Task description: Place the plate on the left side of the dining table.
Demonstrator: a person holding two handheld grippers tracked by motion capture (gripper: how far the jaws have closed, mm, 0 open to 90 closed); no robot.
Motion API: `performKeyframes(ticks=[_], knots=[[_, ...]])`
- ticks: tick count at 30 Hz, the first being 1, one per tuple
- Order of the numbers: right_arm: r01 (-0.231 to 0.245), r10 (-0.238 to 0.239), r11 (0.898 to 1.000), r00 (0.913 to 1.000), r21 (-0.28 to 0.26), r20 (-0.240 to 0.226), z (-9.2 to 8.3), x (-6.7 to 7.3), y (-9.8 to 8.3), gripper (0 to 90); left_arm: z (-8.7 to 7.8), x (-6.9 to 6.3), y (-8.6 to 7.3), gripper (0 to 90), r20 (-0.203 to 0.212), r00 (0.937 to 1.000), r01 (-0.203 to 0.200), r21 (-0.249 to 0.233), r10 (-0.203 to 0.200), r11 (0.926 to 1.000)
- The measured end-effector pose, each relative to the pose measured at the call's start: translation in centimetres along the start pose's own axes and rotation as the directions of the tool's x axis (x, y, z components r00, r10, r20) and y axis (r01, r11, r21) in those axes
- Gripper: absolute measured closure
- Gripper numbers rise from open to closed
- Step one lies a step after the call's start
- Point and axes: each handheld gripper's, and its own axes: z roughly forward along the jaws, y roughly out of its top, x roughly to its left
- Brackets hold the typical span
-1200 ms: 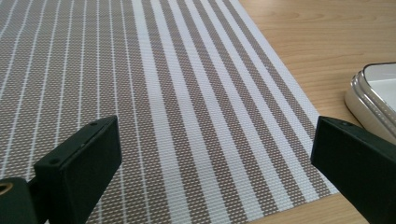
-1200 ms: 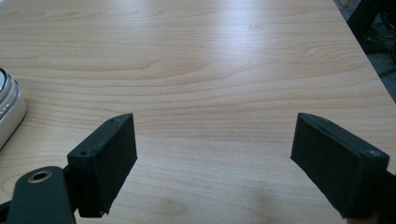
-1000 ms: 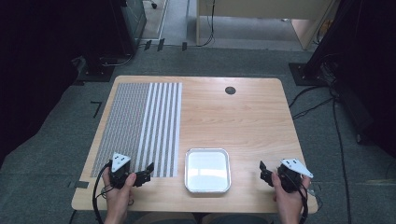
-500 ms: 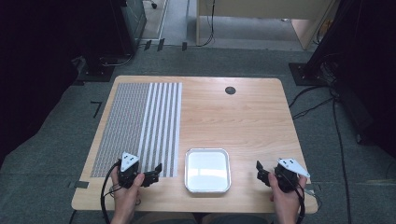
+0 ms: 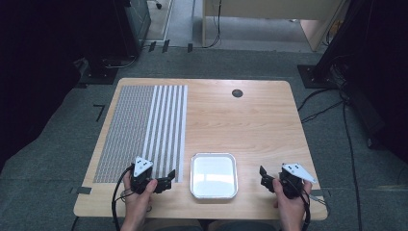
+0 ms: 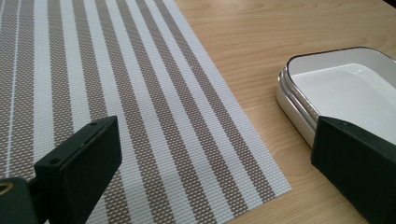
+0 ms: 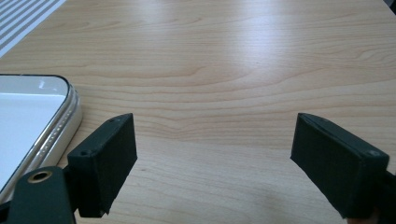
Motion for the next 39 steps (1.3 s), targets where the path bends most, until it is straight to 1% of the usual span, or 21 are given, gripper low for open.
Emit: performKeyframes(ticks=[10,17,21,23,25,27,28,30,31,32,33,34,35,36,37,38,39], knots=[[0.014,-0.014,1.0,0.9997,-0.001,-0.02,0.1,1.1,-0.2,14.2,0.6,-1.5,0.0,2.0,0.032,0.9993,-0.021,0.009,0.02,0.9997],[0.024,-0.024,1.0,0.9993,-0.002,-0.03,0.2,1.8,-0.3,14.3,1.1,-2.5,0.1,2.0,0.071,0.9972,-0.023,0.013,0.022,0.9997],[0.016,-0.016,1.0,0.9992,-0.002,-0.037,0.3,2.2,-0.3,14.4,1.3,-3.0,0.1,2.0,0.083,0.9963,-0.024,0.014,0.022,0.9996],[0.008,-0.008,1.0,0.9989,-0.007,-0.047,0.4,2.6,-0.3,14.5,1.3,-3.2,0.2,2.0,0.088,0.9958,-0.025,0.01,0.024,0.9996],[0.008,-0.008,1.0,0.9988,-0.01,-0.048,0.4,2.7,-0.3,14.8,1.3,-3.5,0.2,2.0,0.101,0.9947,-0.017,-0.001,0.017,0.9999],[0.002,-0.002,1.0,0.9988,-0.016,-0.05,0.5,3.2,-0.4,16.6,1.4,-3.7,0.3,2.1,0.105,0.9943,-0.018,-0.003,0.018,0.9998],[0.002,-0.002,1.0,0.9988,-0.016,-0.05,0.5,3.2,-0.4,16.6,1.4,-3.8,0.4,2.1,0.113,0.9935,-0.019,-0.003,0.019,0.9998],[-0.01,0.009,1.0,0.9988,-0.018,-0.048,0.6,3.7,-0.3,18.4,1.5,-4.4,0.4,9.0,0.106,0.9942,-0.014,-0.008,0.015,0.9999],[-0.014,0.013,1.0,0.9989,-0.02,-0.045,0.7,3.9,-0.3,19.8,1.5,-4.4,0.4,11.8,0.106,0.9942,-0.014,-0.008,0.015,0.9999],[-0.011,0.01,1.0,0.9988,-0.023,-0.047,0.7,4.1,-0.3,22.1,1.6,-4.7,0.4,15.0,0.11,0.9937,-0.019,-0.009,0.02,0.9998],[-0.011,0.01,1.0,0.9988,-0.023,-0.047,0.7,4.1,-0.3,22.1,1.6,-4.7,0.4,15.6,0.11,0.9937,-0.019,-0.009,0.02,0.9998],[-0.004,0.003,1.0,0.9982,-0.022,-0.06,0.7,4.3,-0.4,27.1,1.6,-4.9,0.4,15.6,0.118,0.9928,-0.021,-0.009,0.022,0.9997],[0.002,-0.004,1.0,0.997,-0.025,-0.077,0.7,4.6,-0.4,33.3,1.6,-5.1,0.4,20.1,0.117,0.9929,-0.022,-0.012,0.024,0.9997],[-0.005,0.002,1.0,0.9946,-0.03,-0.104,0.7,4.8,-0.5,40.1,1.6,-5.2,0.3,28.1,0.119,0.9925,-0.026,-0.015,0.028,0.9995],[-0.005,0.002,1.0,0.9946,-0.03,-0.104,0.7,4.8,-0.5,40.1,1.6,-5.4,0.3,32.2,0.126,0.9916,-0.028,-0.017,0.03,0.9995],[-0.025,0.022,0.999,0.9917,-0.026,-0.126,0.7,4.9,-0.5,42.3,1.6,-5.5,0.3,32.2,0.135,0.9903,-0.032,-0.019,0.034,0.9993],[-0.05,0.046,0.999,0.9874,-0.02,-0.151,0.8,5.0,-0.5,45.0,1.7,-5.7,0.2,35.6,0.151,0.9878,-0.035,-0.019,0.037,0.9992]])
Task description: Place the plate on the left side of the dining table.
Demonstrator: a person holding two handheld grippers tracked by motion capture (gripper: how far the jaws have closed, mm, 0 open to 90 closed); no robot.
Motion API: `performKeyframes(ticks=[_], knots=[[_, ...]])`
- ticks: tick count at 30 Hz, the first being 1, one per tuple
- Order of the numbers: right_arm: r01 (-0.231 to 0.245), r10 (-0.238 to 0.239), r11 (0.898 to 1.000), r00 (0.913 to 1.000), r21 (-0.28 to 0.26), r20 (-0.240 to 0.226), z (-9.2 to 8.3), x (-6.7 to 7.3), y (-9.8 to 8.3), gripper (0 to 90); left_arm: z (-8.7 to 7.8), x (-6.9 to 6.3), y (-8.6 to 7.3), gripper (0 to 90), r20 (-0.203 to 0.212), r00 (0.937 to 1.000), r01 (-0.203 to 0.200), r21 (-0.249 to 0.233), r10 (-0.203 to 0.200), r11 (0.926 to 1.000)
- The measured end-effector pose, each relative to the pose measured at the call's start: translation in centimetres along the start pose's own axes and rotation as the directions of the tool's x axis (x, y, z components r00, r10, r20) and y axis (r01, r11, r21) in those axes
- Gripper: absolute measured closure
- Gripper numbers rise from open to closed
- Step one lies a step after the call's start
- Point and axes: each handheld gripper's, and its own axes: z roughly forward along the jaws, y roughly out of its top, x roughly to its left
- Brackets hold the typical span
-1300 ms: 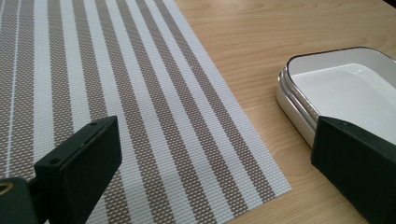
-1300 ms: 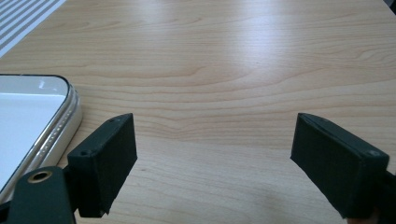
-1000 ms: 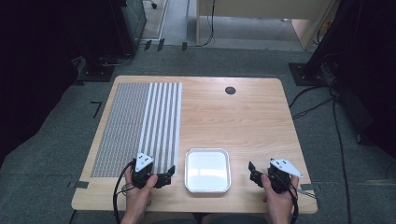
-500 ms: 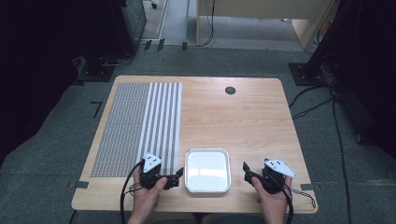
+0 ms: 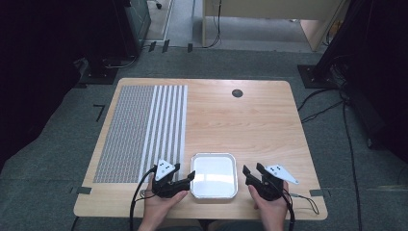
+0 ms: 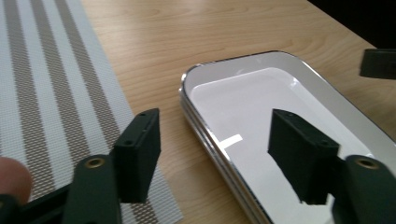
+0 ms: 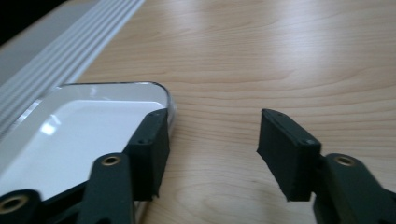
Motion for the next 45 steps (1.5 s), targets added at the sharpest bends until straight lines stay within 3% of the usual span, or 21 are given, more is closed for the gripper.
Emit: performKeyframes(ticks=[2,3,5,10,15,16,21,22,25,33,37,38,41,42,45], knots=[[-0.039,0.038,0.999,0.9969,-0.003,-0.068,0.4,0.2,-0.2,55.6,0.1,-0.2,-0.1,55.7,0.037,0.9993,-0.004,-0.004,0.004,1.0],[-0.039,0.038,0.999,0.9969,-0.003,-0.068,0.4,0.2,-0.2,55.6,0.1,-0.2,-0.1,58.5,0.037,0.9993,-0.004,-0.004,0.004,1.0],[-0.023,0.024,1.0,0.9963,0.008,-0.082,0.7,0.6,-0.4,61.2,0.2,-0.3,-0.2,62.0,0.05,0.9987,0.005,0.011,-0.005,0.9999],[-0.024,0.027,0.999,0.9956,0.038,-0.09,1.3,1.2,-0.9,65.6,0.5,-0.2,-0.3,69.5,0.053,0.998,0.033,0.035,-0.035,0.9989],[-0.079,0.083,0.996,0.9884,0.035,-0.127,1.5,1.3,-0.9,74.4,0.7,-0.3,-0.4,75.0,0.05,0.9983,0.027,0.049,-0.03,0.9984],[-0.11,0.115,0.993,0.9831,0.044,-0.142,1.5,1.3,-0.8,77.1,0.7,-0.3,-0.4,76.4,0.05,0.9983,0.028,0.052,-0.03,0.9982],[-0.135,0.146,0.987,0.9801,0.084,-0.135,1.8,1.4,-0.8,80.5,0.8,-0.4,-0.5,78.6,0.036,0.9991,0.018,0.059,-0.02,0.9981],[-0.158,0.171,0.982,0.9752,0.099,-0.141,1.9,1.4,-0.8,82.1,0.8,-0.4,-0.5,78.8,0.035,0.9992,0.017,0.06,-0.019,0.9981],[-0.171,0.186,0.978,0.972,0.116,-0.143,2.0,1.6,-0.8,84.4,0.8,-0.4,-0.5,79.4,0.033,0.9994,0.011,0.063,-0.013,0.9979],[-0.205,0.218,0.973,0.9665,0.103,-0.136,1.4,1.6,-0.5,89.7,0.9,-0.5,-0.5,79.4,0.032,0.9994,0.007,0.065,-0.009,0.9979],[-0.213,0.228,0.971,0.9635,0.111,-0.141,1.4,1.5,-0.4,89.2,1.0,-0.4,-0.5,79.4,0.031,0.9995,0.007,0.066,-0.009,0.9978],[-0.216,0.235,0.968,0.9608,0.13,-0.148,1.7,1.5,-0.5,85.7,1.0,-0.4,-0.5,79.5,0.029,0.9995,0.006,0.068,-0.008,0.9977],[-0.22,0.237,0.968,0.96,0.123,-0.149,1.8,1.6,-0.6,84.8,1.1,-0.4,-0.6,79.4,0.025,0.9997,0.007,0.071,-0.008,0.9975],[-0.203,0.219,0.971,0.9662,0.124,-0.135,1.8,1.7,-0.5,87.8,1.1,-0.4,-0.6,79.4,0.024,0.9997,0.007,0.071,-0.009,0.9974],[-0.2,0.214,0.972,0.9683,0.12,-0.128,1.6,1.8,-0.5,88.9,1.1,-0.4,-0.5,79.1,0.025,0.9996,0.009,0.073,-0.011,0.9973]])
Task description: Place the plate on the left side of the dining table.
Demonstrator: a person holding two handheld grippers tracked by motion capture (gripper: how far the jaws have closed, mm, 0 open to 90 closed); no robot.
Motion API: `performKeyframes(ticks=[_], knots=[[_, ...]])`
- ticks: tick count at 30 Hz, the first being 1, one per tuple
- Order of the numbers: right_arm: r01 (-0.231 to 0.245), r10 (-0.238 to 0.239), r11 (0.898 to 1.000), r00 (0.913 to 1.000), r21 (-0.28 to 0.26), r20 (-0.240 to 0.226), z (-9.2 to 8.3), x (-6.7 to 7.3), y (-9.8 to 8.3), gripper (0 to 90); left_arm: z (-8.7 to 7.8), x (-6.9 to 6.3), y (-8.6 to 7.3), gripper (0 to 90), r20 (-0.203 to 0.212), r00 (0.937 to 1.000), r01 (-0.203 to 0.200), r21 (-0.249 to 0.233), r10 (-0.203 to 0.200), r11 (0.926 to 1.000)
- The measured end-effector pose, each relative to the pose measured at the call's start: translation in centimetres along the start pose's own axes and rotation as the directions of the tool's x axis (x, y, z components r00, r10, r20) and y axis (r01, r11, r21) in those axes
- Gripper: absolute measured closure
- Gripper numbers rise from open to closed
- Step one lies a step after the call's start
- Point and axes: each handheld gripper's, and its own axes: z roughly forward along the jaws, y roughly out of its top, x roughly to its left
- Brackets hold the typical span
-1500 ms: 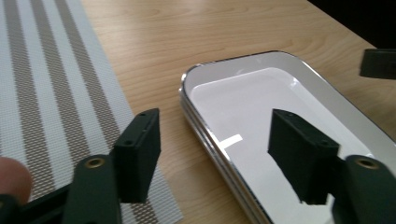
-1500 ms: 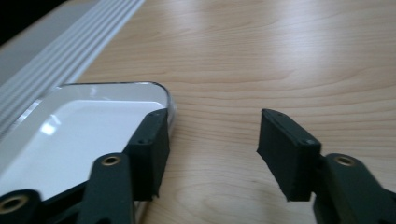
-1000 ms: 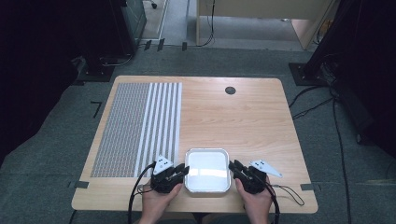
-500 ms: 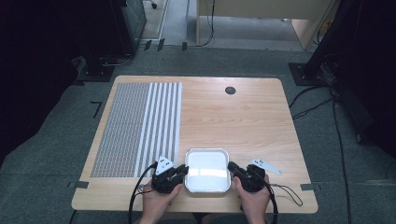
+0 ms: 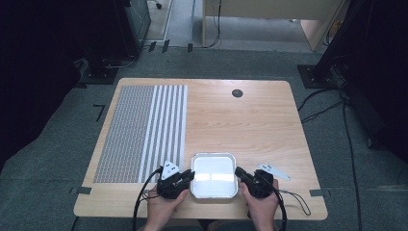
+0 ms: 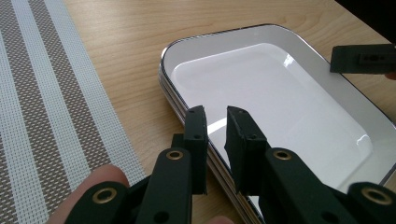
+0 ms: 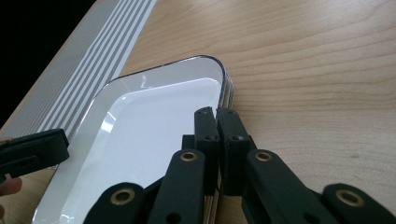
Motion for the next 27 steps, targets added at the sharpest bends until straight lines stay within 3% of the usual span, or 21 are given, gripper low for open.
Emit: performKeyframes(ticks=[4,7,10,12,17,24,27], knots=[[-0.03,0.029,0.999,0.9994,-0.029,-0.02,-0.7,0.2,0.2,88.9,0.1,-0.1,0.0,78.7,0.013,0.9999,-0.003,0.003,0.003,1.0],[0.001,-0.001,0.999,1.0,-0.045,-0.005,-1.1,0.7,0.3,88.4,0.1,-0.1,0.0,77.7,0.015,0.9999,-0.008,0.002,0.008,1.0],[0.023,-0.023,0.999,0.9996,-0.034,0.017,-1.0,0.9,0.1,85.5,0.1,-0.1,0.0,77.3,0.017,0.9998,-0.007,0.002,0.007,1.0],[0.014,-0.014,1.0,0.9998,-0.01,0.016,-0.6,0.8,0.0,83.9,0.1,-0.1,0.0,76.9,0.018,0.9998,-0.009,0.003,0.009,1.0],[0.027,-0.027,1.0,0.9988,-0.007,0.041,-0.5,1.0,-0.2,86.3,0.1,-0.1,0.0,75.2,0.022,0.9997,-0.009,0.004,0.009,1.0],[-0.061,0.066,0.996,0.9945,-0.057,0.082,-1.4,0.7,0.0,89.2,0.2,0.0,0.1,71.0,0.032,0.9995,-0.004,0.01,0.004,0.9999],[-0.064,0.071,0.995,0.9928,-0.073,0.096,-1.7,0.8,0.0,89.2,0.1,-0.1,0.1,71.1,0.038,0.9993,-0.001,0.003,0.001,1.0]])
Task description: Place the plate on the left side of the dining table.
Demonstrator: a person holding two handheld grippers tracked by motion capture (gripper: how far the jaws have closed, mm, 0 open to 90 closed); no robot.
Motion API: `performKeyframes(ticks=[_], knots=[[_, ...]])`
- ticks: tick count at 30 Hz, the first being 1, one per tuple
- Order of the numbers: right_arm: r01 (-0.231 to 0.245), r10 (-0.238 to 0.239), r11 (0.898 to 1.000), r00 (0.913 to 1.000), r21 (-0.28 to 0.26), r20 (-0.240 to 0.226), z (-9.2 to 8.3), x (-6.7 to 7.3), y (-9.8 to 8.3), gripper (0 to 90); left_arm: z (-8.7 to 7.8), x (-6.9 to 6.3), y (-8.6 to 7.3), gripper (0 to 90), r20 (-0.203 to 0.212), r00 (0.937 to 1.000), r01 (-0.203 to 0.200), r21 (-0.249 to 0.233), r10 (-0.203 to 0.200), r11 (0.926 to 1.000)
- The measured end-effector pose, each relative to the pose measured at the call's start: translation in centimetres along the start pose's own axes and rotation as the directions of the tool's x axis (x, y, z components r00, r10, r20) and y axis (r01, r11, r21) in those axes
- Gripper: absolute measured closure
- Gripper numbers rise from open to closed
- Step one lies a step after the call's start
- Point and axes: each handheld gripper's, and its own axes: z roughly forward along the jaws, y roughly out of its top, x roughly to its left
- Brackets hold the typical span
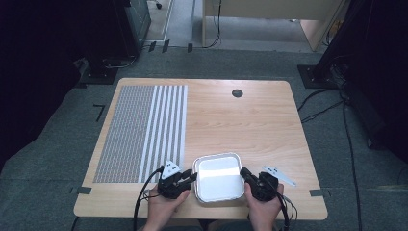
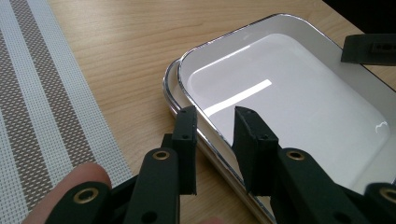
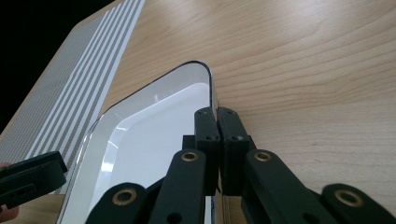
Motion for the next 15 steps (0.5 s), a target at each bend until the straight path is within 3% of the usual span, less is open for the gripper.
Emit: performKeyframes(ticks=[5,15], knots=[[-0.004,0.004,1.0,0.9996,-0.007,0.027,-0.23,-0.08,-0.14,89.3,0.08,-0.24,-0.06,71.1,0.005,1.0,-0.007,0.006,0.007,1.0],[-0.062,0.063,0.998,0.998,-0.005,0.009,-0.79,-0.11,-0.84,88.7,0.52,-0.31,-0.32,78.7,-0.01,0.9997,-0.022,0.031,0.023,0.9993]])
